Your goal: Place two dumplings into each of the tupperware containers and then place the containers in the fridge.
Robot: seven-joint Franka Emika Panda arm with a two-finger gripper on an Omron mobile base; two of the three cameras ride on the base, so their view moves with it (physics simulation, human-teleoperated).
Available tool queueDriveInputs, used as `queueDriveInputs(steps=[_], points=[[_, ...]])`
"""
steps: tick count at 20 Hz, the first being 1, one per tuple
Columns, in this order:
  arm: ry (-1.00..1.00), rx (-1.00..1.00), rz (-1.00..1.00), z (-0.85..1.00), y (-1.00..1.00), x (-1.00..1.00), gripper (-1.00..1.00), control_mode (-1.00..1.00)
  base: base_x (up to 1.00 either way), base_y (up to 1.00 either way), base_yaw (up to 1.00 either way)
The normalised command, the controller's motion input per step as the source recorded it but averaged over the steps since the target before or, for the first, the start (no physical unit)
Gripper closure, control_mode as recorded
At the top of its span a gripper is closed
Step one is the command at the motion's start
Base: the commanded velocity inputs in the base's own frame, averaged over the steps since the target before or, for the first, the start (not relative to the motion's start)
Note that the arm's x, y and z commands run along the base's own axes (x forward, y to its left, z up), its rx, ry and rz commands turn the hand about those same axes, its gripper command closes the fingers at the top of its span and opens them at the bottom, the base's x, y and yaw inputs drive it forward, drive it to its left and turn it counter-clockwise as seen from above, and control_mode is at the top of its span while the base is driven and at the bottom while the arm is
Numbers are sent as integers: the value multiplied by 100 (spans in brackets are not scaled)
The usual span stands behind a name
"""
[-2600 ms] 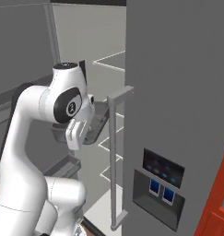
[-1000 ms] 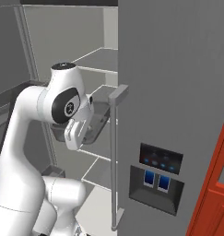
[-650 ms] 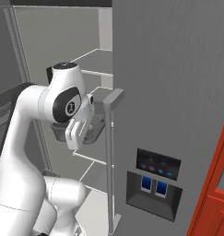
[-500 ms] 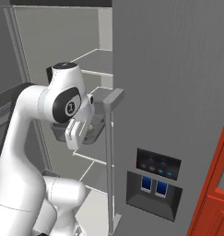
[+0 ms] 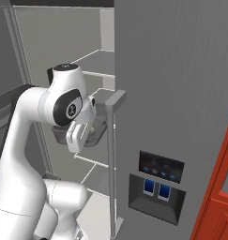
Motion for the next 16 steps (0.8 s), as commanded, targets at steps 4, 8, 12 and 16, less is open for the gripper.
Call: queueDriveInputs(steps=[4,8,12,16], points=[[0,0,0,0,0,0,100,100,0,0,0],[0,0,0,0,0,0,100,100,-9,0,0],[-2,0,0,2,8,-17,100,-100,-10,5,0],[-22,0,0,12,22,-60,100,-100,0,0,0]])
